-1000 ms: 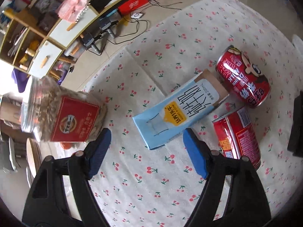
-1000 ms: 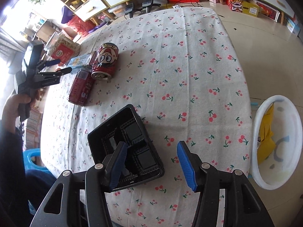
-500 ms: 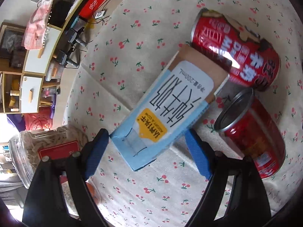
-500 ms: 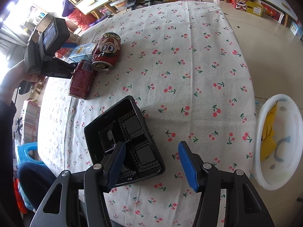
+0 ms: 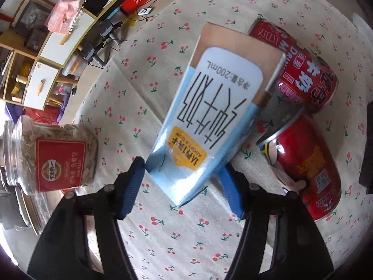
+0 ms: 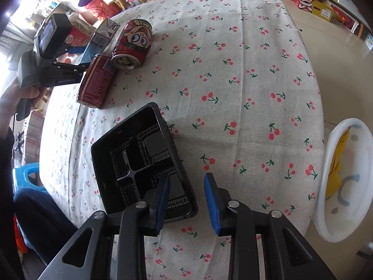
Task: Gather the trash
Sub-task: 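Grasp the blue-and-white milk carton with the left tool and lift it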
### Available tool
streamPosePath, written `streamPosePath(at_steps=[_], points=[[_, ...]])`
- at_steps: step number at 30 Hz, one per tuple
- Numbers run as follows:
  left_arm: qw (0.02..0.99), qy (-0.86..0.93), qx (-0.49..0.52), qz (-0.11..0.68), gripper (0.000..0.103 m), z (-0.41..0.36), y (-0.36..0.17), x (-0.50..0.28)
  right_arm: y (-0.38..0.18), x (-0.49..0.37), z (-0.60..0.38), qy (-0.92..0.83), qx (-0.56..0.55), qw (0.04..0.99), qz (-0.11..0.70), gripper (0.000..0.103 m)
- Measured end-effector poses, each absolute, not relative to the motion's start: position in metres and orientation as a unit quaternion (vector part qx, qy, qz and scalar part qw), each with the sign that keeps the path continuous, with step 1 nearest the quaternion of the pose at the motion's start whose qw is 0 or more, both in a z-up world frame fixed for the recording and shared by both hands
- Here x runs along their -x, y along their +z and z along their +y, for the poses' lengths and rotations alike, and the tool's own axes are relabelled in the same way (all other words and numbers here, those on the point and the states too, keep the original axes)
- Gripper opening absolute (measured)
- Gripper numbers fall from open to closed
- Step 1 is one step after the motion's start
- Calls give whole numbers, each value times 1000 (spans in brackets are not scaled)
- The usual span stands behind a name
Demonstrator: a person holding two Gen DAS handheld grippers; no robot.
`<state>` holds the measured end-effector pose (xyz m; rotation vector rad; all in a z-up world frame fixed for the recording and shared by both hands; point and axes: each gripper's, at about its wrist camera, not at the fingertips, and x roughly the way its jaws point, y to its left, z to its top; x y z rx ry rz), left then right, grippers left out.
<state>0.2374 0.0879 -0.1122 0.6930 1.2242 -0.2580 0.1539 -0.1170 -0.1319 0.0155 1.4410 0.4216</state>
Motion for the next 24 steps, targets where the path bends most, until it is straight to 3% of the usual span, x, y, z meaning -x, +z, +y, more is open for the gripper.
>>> streamPosePath(at_steps=[6, 8, 10, 17, 20, 23, 24], points=[[785, -85, -231, 569, 64, 106, -103, -226, -133, -150, -111, 193, 16, 733, 652, 11], [794, -83, -192, 571, 58, 114, -96, -222, -134, -149, -109, 194, 20, 734, 650, 10], [799, -83, -166, 573, 46, 120, -94, -219, -134, -148, -108, 194, 26, 735, 649, 8], [802, -78, -154, 571, 45, 120, -100, -208, -124, -144, -106, 195, 30, 746, 636, 6], [811, -74, -140, 563, 45, 122, -93, -201, -121, -143, -107, 189, 27, 749, 634, 10], [819, -69, -123, 556, 45, 127, -84, -196, -114, -148, -109, 188, 17, 757, 626, 21], [821, -68, -114, 555, 44, 130, -81, -194, -109, -153, -110, 188, 10, 759, 624, 29]])
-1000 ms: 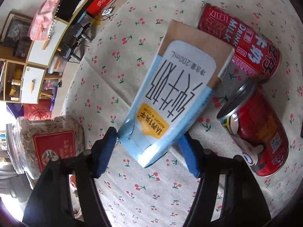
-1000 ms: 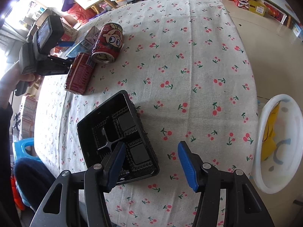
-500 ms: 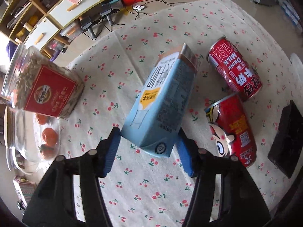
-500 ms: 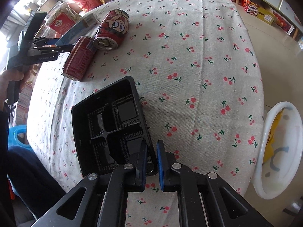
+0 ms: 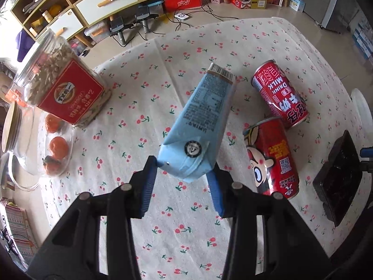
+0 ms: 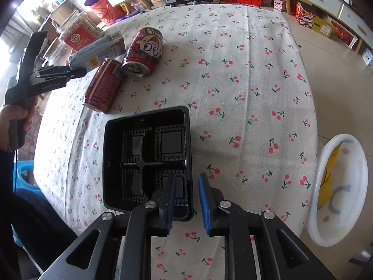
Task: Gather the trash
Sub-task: 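Grasp the blue-and-white milk carton with the left tool and lift it, then grasp the red milk drink can with the right tool while the left tool holds the carton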
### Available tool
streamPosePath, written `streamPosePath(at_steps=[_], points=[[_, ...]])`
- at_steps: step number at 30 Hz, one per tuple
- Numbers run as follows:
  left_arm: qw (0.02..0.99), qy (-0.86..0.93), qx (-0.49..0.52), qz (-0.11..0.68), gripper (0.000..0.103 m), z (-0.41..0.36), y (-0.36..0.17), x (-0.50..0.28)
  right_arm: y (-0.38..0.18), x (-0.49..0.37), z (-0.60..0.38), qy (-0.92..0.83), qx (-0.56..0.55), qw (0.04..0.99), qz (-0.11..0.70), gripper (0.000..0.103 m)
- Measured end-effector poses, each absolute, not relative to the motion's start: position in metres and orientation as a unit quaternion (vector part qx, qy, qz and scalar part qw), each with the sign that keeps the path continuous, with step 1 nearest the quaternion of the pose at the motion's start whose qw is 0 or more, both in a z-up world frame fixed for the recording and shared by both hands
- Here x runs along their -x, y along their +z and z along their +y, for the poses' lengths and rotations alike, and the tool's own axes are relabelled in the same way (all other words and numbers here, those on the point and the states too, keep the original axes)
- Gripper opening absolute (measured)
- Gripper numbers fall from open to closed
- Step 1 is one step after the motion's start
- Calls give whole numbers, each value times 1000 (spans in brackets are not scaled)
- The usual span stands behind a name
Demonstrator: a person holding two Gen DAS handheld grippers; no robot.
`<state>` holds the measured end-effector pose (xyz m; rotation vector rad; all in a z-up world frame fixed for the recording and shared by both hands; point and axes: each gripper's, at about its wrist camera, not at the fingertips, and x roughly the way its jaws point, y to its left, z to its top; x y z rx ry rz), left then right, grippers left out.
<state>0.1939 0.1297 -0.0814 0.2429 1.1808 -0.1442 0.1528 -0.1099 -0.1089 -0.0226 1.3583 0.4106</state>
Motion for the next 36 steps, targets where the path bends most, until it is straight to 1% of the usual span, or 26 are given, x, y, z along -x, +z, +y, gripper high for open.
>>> streamPosePath(at_steps=[1, 4, 9, 11, 12, 13, 14, 17, 20, 28, 29, 30, 32, 36], points=[[824, -67, -106, 553, 44, 132, -79, -192, -106, -155, -109, 188, 5, 762, 620, 38], [826, -63, -100, 551, 44, 135, -79, -185, -97, -166, -103, 189, -10, 773, 606, 45], [843, -68, -71, 529, 44, 141, -61, -171, -90, -197, -89, 189, -75, 784, 586, 47], [848, -73, -53, 521, 44, 143, -53, -165, -88, -214, -78, 192, -97, 793, 570, 56], [850, -74, -47, 519, 44, 143, -50, -161, -88, -223, -70, 193, -107, 797, 562, 68], [852, -75, -41, 516, 44, 143, -48, -159, -89, -231, -64, 195, -116, 800, 556, 77], [853, -77, -34, 515, 44, 142, -47, -156, -91, -238, -58, 196, -126, 801, 551, 78], [855, -77, -24, 513, 44, 137, -47, -150, -105, -254, -40, 198, -141, 793, 558, 78], [855, -72, -4, 514, 44, 138, -49, -149, -112, -265, -21, 197, -126, 797, 556, 78], [859, -65, 9, 508, 44, 138, -52, -150, -130, -283, 1, 186, -113, 800, 559, 78], [858, -66, 9, 509, 44, 137, -53, -150, -133, -284, 3, 189, -110, 798, 561, 77], [858, -67, 9, 510, 44, 137, -54, -150, -135, -285, 5, 191, -106, 798, 562, 74], [858, -67, 7, 510, 44, 134, -54, -150, -140, -285, 9, 189, -95, 796, 567, 62], [861, -67, 11, 505, 44, 132, -52, -151, -139, -282, 2, 188, -97, 797, 566, 62]])
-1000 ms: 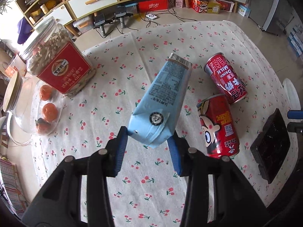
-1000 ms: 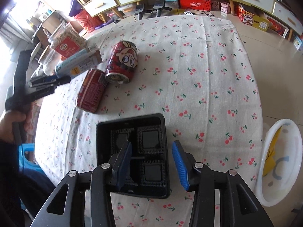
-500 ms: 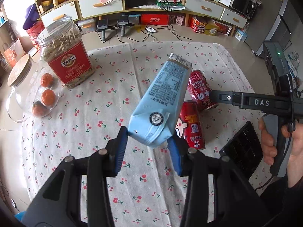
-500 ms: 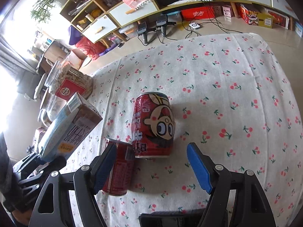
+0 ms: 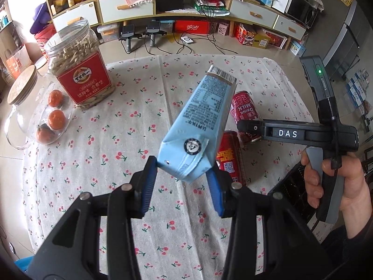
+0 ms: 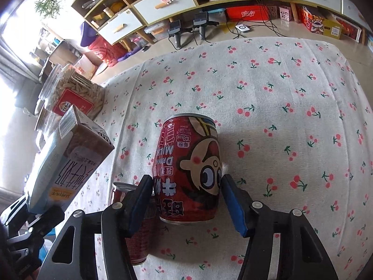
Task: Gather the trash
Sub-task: 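Grasp the red milk drink can with the right tool while the left tool holds the carton, then carry the carton and red can to the basin and release both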
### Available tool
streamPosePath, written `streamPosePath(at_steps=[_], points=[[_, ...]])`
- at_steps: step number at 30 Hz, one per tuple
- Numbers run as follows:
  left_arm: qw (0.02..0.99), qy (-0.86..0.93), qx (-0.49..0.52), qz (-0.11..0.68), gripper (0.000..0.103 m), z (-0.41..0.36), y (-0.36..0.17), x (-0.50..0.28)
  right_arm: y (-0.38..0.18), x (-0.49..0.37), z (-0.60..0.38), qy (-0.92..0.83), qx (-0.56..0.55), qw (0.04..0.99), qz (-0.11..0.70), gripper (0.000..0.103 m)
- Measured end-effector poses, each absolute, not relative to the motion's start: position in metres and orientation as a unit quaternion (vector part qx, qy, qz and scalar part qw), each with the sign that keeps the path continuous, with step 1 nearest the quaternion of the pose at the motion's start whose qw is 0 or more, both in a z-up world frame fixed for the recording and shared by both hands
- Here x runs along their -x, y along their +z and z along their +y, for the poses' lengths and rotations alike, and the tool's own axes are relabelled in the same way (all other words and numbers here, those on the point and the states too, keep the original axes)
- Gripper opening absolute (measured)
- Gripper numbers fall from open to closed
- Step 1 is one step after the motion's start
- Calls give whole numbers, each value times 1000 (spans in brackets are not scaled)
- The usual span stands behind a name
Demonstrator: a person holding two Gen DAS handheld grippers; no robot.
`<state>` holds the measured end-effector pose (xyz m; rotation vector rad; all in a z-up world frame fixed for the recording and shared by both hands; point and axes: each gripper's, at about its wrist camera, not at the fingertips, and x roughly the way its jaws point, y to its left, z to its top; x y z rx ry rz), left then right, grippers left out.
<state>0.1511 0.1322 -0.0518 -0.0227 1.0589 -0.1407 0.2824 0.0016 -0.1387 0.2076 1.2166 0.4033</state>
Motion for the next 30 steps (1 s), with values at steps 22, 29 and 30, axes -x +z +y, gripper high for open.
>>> streamPosePath(at_steps=[22, 29, 30], points=[[836, -253, 50, 484, 44, -67, -36, -132, -72, -199, -241, 48, -260, 802, 536, 61], [784, -339, 36, 518, 44, -182, -65, -113, -57, -153, -377, -55, -339, 807, 481, 61], [778, -347, 32, 522, 44, -195, -69, -110, -57, -148, -388, -60, -346, 805, 478, 61]])
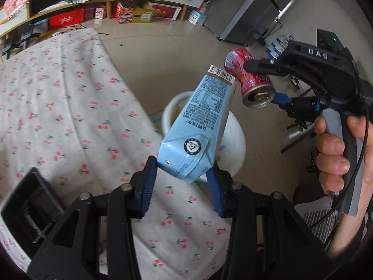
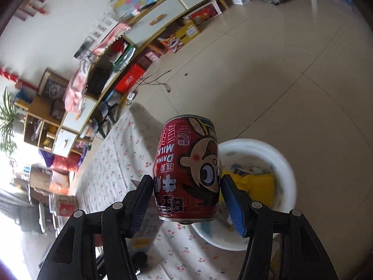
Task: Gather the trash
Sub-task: 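Carry the carton and red can to the basin and release both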
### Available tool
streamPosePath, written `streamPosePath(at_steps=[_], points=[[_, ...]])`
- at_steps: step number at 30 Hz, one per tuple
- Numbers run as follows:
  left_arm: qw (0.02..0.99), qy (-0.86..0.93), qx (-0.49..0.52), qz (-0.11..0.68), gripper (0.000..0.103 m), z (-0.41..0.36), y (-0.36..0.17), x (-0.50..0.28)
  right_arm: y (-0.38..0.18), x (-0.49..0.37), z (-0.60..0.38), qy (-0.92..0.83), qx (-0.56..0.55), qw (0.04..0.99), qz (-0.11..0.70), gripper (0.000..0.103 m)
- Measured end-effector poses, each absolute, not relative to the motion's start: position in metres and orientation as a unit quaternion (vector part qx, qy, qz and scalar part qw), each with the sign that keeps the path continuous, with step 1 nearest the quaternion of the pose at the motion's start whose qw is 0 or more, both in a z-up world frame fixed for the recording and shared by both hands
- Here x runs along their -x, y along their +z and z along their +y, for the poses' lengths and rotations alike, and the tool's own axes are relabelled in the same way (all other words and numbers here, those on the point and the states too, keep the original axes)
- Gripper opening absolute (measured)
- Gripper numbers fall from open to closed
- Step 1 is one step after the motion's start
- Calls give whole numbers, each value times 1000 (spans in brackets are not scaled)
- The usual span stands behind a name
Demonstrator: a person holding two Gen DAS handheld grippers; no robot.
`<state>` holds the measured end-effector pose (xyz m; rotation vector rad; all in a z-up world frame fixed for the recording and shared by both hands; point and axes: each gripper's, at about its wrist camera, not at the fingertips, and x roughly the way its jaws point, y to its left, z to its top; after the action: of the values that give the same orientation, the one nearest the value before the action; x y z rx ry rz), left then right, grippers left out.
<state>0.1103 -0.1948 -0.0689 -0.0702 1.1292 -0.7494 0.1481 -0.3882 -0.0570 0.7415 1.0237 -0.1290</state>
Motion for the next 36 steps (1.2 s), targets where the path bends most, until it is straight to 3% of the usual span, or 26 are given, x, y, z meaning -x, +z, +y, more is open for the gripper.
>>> streamPosePath(at_steps=[6, 10, 24, 28, 31, 36], points=[[760, -366, 35, 536, 46, -250, -89, -119, -59, -132, -419, -67, -358, 800, 477, 61], [741, -348, 2, 574, 61, -266, -108, -116, -64, -132, -419, -66, -353, 795, 489, 61], [760, -316, 106, 558, 62, -153, -60, -136, -84, -146, -402, -69, -318, 779, 536, 62], [775, -294, 114, 548, 62, -122, -50, -135, -110, -161, -397, -87, -363, 760, 532, 65], [781, -280, 117, 546, 62, -102, -46, -134, -134, -172, -389, -52, -389, 717, 576, 65], [801, -244, 102, 537, 63, -67, -42, -128, -118, -166, -394, -53, -398, 731, 552, 65]])
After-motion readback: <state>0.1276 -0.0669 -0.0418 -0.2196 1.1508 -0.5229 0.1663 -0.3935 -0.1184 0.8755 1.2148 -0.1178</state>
